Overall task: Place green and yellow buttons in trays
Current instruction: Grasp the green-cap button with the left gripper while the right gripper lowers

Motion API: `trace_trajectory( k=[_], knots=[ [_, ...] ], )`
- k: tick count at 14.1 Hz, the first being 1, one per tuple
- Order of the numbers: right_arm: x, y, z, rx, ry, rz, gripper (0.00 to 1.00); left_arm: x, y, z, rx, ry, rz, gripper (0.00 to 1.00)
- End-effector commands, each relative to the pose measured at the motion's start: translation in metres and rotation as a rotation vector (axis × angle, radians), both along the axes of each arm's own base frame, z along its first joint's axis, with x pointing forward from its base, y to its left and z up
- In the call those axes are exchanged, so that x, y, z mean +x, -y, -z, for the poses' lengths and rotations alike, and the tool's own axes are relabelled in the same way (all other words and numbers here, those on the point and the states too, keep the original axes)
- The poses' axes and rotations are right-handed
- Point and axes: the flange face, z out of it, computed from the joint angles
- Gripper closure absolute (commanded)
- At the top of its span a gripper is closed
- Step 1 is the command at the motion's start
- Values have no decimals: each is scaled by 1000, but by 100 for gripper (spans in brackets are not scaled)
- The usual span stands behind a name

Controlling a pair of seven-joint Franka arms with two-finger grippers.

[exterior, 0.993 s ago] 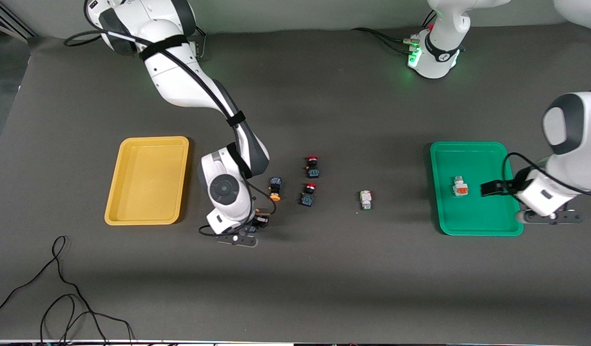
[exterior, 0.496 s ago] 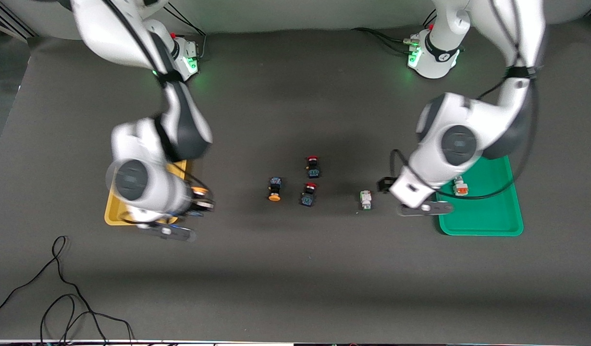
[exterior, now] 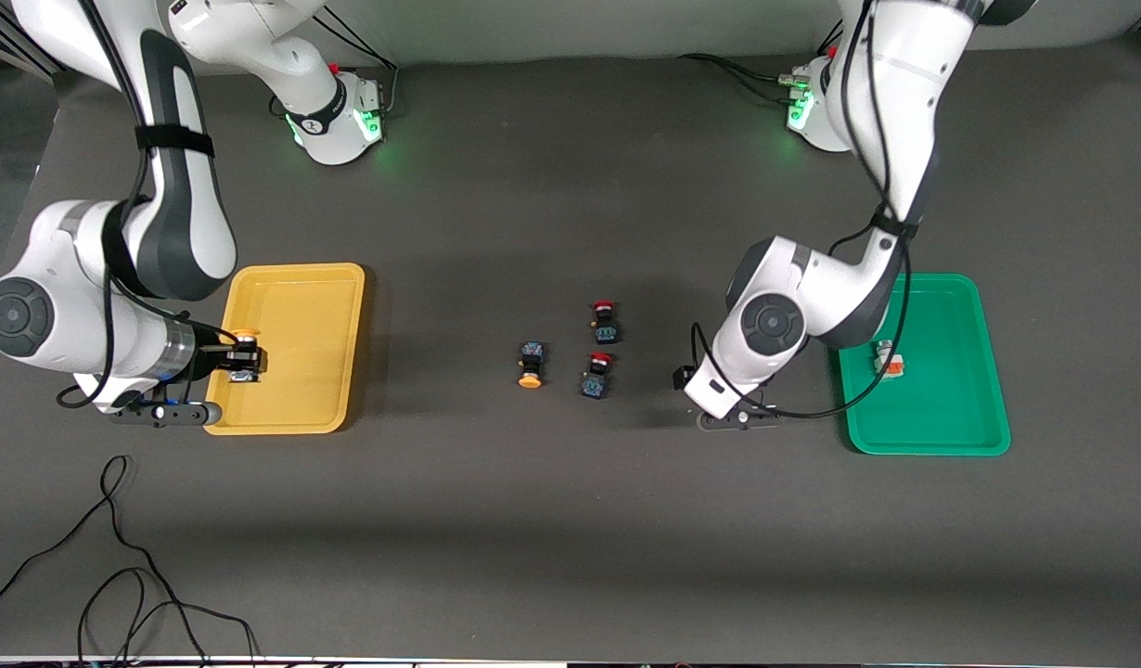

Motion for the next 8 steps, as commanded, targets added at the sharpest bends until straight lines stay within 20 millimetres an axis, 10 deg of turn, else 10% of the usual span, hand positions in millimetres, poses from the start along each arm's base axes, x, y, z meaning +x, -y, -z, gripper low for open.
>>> trace_trajectory(
  k=[1, 4, 8],
  knots=[
    [-26, 7, 55, -18, 61, -57, 100, -4, 4, 13, 18, -4, -22, 1],
    [-48, 25, 96, -43, 103, -95, 100, -9, 5, 24, 22, -25, -34, 12],
    [-61, 49, 137, -100, 122, -98, 100, -12, 7, 20, 29, -41, -69, 75]
  ],
)
